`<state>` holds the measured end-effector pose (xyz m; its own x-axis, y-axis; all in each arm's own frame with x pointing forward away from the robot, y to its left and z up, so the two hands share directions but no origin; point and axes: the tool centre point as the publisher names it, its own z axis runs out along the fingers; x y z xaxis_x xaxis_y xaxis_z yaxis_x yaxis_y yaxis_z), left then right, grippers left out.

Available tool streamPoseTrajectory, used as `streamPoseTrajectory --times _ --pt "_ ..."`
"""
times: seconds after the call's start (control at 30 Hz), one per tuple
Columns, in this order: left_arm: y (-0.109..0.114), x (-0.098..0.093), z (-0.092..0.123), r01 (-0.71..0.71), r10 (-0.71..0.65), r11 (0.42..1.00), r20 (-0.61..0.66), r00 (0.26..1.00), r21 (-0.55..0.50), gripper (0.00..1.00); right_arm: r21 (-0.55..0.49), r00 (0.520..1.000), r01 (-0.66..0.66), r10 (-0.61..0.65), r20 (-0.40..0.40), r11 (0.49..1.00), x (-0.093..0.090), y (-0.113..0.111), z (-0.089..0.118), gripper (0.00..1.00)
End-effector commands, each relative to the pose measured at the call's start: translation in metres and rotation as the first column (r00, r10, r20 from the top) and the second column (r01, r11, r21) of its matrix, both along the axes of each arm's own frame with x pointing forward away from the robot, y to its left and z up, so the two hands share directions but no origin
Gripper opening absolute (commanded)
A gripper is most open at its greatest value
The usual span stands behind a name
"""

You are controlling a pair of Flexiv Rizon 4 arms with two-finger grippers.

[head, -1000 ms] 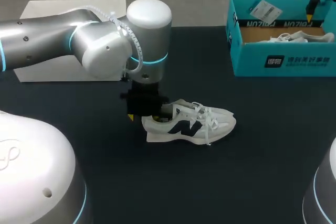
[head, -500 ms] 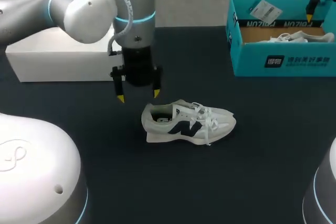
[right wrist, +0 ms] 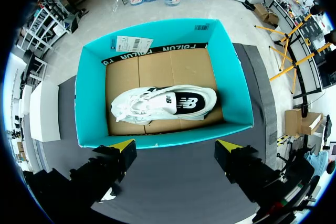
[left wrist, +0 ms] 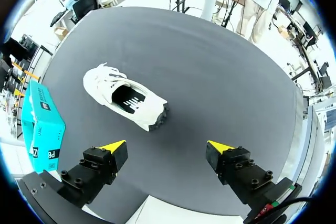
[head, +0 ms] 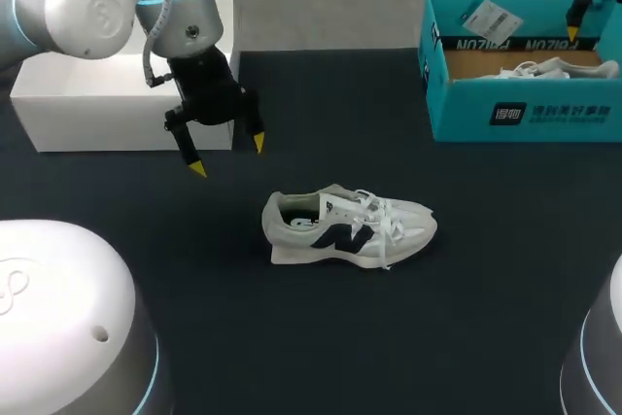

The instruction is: Take the shoe out of the shoebox, open the shoe tongue, remove and reinsert the insole, then place the shoe into the shoebox

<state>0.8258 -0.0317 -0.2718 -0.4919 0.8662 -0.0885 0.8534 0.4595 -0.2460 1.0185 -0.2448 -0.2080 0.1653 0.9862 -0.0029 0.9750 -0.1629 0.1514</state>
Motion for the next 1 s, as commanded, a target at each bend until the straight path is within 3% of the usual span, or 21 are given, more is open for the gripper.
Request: streamPoseTrajectory --times 0.03,0.33,0.43,0.5,0.7,1.0 --pt "0.002 -0.003 -0.001 -0.004 0.004 1.000 0.013 1.000 -0.015 1.00 0.001 1.000 0.001 -0.001 0.002 1.000 -0.001 0.000 0.000 1.00" --pt "0.002 -0.003 -0.001 -0.004 0.004 1.000 0.013 1.000 -0.015 1.00 0.001 1.000 0.001 -0.001 0.002 1.000 -0.001 0.000 0.000 1.00" --pt "0.018 0.001 0.006 -0.175 0.172 0.981 -0.042 0.984 -0.078 1.00 0.001 1.000 0.001 -0.001 0.002 1.000 -0.001 0.000 0.000 1.00" --pt "0.025 0.002 0.010 -0.287 0.286 0.952 -0.023 0.958 -0.108 1.00 0.001 1.000 0.001 -0.001 0.002 1.000 -0.001 0.000 0.000 1.00" --pt "0.040 0.000 0.018 -0.578 0.560 0.803 -0.145 0.816 -0.147 1.00 0.001 1.000 0.001 -0.001 0.002 1.000 -0.001 0.000 0.000 1.00" --pt "0.056 -0.008 0.021 -0.744 0.708 0.654 -0.235 0.666 -0.139 1.00 0.001 1.000 0.001 -0.001 0.002 1.000 -0.001 0.000 0.000 1.00"
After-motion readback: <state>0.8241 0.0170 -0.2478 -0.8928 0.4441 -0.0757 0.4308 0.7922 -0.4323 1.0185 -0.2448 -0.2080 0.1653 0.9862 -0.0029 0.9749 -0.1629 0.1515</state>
